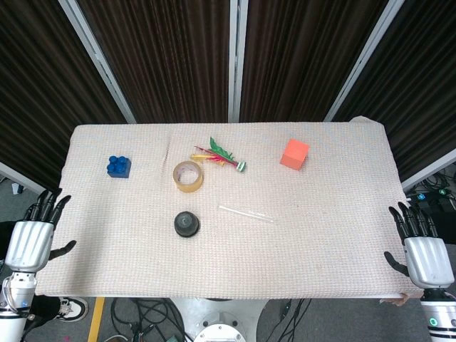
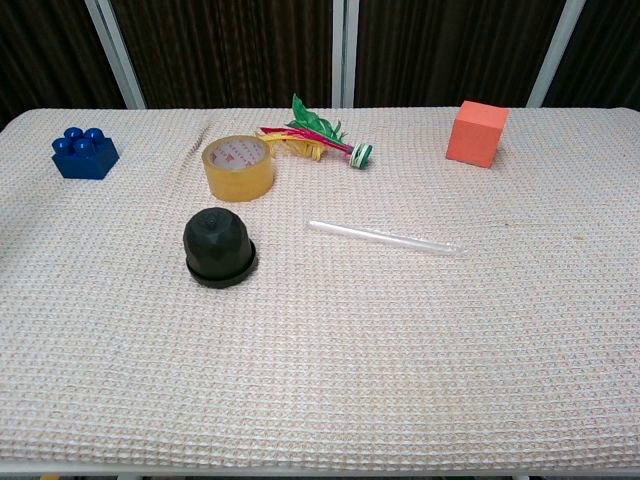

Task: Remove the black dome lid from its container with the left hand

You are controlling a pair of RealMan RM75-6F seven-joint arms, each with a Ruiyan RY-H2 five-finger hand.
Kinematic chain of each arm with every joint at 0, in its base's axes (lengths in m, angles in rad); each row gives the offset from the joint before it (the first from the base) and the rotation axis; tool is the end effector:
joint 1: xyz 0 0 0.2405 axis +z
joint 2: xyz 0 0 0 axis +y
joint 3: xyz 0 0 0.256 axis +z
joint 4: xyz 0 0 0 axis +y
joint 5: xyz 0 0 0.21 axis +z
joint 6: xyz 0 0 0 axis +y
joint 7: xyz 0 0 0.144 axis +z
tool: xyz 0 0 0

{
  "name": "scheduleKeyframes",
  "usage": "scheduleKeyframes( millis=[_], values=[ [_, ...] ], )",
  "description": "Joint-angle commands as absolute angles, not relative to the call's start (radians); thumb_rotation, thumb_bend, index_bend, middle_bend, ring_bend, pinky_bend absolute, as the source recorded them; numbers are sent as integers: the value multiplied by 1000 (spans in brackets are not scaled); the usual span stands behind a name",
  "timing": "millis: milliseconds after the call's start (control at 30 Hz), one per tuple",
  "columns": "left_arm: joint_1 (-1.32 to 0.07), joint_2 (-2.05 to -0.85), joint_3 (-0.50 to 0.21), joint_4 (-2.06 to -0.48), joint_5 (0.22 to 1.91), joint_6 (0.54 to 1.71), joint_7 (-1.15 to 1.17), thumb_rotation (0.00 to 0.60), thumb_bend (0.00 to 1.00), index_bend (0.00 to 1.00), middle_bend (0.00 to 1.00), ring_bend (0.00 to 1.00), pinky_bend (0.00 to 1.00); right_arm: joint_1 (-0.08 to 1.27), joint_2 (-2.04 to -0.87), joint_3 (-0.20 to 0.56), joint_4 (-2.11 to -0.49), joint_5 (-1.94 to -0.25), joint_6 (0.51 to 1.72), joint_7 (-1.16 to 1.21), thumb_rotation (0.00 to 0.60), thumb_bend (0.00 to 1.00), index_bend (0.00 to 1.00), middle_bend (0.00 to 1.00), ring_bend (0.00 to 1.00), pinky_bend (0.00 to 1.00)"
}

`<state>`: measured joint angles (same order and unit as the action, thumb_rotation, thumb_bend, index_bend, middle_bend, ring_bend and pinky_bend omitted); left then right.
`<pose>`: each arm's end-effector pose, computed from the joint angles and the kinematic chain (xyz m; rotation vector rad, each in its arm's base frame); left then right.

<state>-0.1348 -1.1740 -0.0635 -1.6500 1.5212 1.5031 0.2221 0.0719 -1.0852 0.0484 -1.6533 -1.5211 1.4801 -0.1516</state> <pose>-0.2839 0.1971 0.1417 -1.4527 -0.7409 -0.8785 -0.3052 -0.1762 0.1640 1.4466 -0.7954 0.7975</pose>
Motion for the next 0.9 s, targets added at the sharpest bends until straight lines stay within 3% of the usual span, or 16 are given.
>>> scheduleKeyframes(
  millis=[33,600,900],
  values=[
    [-139,-1172,-54,-1650,1521,1487,233,600,0,122,45,4,211,70,-1088,47,-1643,-1526,1484,-140,600,101,0,0,0,0],
    [-171,-1148,-43,-1734,1528,1425,233,600,0,123,45,4,211,69,-1074,51,-1663,-1523,1489,-129,600,101,0,0,0,0],
    [-237,-1194,-48,-1710,1561,1352,221,600,0,123,45,4,211,79,-1061,58,-1683,-1518,1478,-168,600,101,0,0,0,0]
  ],
)
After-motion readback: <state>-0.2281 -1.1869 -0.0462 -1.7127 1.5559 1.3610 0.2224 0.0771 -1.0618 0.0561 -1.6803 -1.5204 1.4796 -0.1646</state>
